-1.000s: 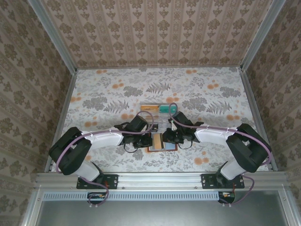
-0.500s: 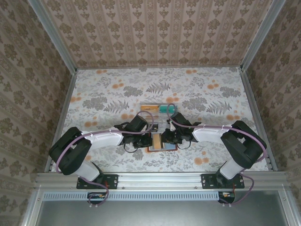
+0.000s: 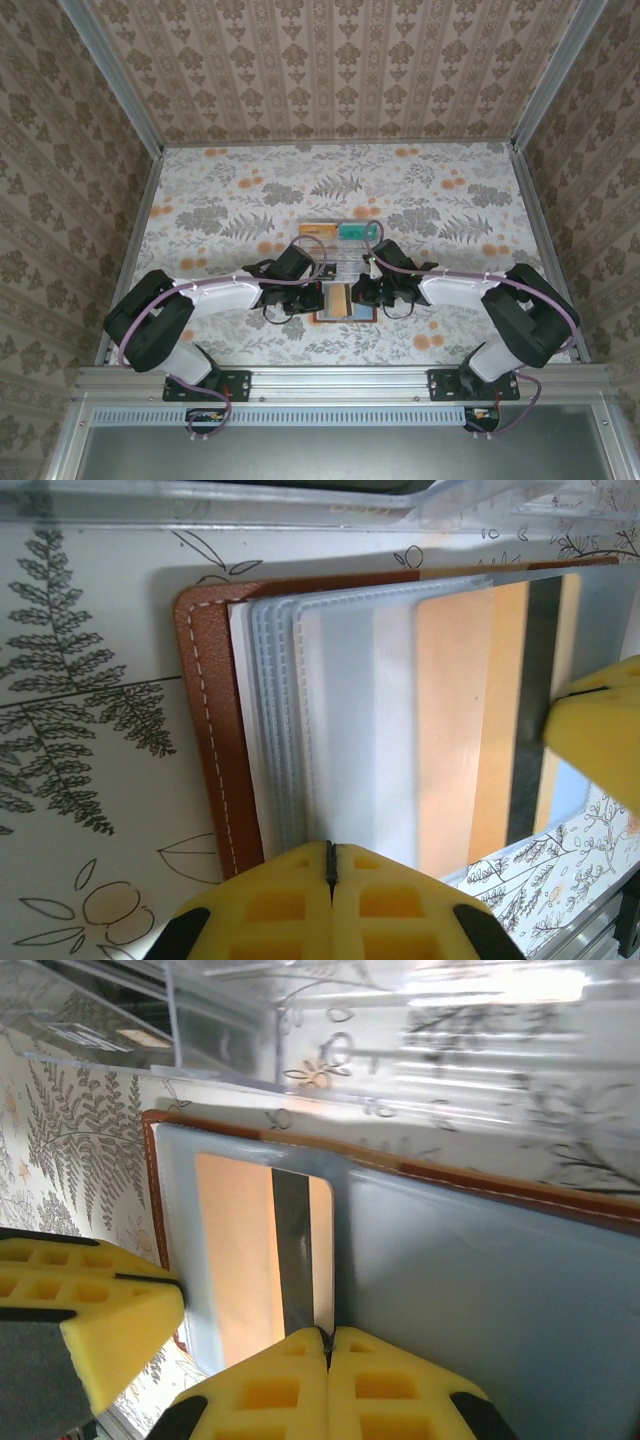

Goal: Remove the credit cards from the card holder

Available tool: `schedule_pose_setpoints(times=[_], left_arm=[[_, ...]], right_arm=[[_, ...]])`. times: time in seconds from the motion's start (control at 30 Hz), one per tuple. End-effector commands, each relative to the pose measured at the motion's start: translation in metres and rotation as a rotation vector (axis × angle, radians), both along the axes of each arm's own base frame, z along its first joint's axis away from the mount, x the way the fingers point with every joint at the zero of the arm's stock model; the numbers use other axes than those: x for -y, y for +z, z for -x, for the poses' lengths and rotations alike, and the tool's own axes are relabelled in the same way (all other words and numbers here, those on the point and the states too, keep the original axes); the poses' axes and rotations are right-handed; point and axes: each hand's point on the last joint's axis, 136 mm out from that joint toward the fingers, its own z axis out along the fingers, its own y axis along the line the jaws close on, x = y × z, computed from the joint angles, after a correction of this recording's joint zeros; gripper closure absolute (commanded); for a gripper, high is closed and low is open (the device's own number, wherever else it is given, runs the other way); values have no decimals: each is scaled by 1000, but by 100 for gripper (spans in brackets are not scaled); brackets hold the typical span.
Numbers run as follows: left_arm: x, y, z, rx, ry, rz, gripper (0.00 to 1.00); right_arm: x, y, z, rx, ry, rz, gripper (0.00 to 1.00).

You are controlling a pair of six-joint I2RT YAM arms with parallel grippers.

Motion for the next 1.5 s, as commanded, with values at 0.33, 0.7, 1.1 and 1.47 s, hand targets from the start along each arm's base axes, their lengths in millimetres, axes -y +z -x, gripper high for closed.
schedule_pose_setpoints(times=[0.33,0.7,1.1,1.47], left_arm=[[-9,13,-1,17,-1,-25,100],[-29,71,-27,164,95,43,41],[-109,109,-40,290,332,78,0],[-139,108,-43,286,423,113,0]], right_arm=[[37,50,7,134,37,90,100],[33,113,-14,317,243,226,100],[-14,158,-64,667,718,536,100],[-57,153,-102,775,1040,723,100]])
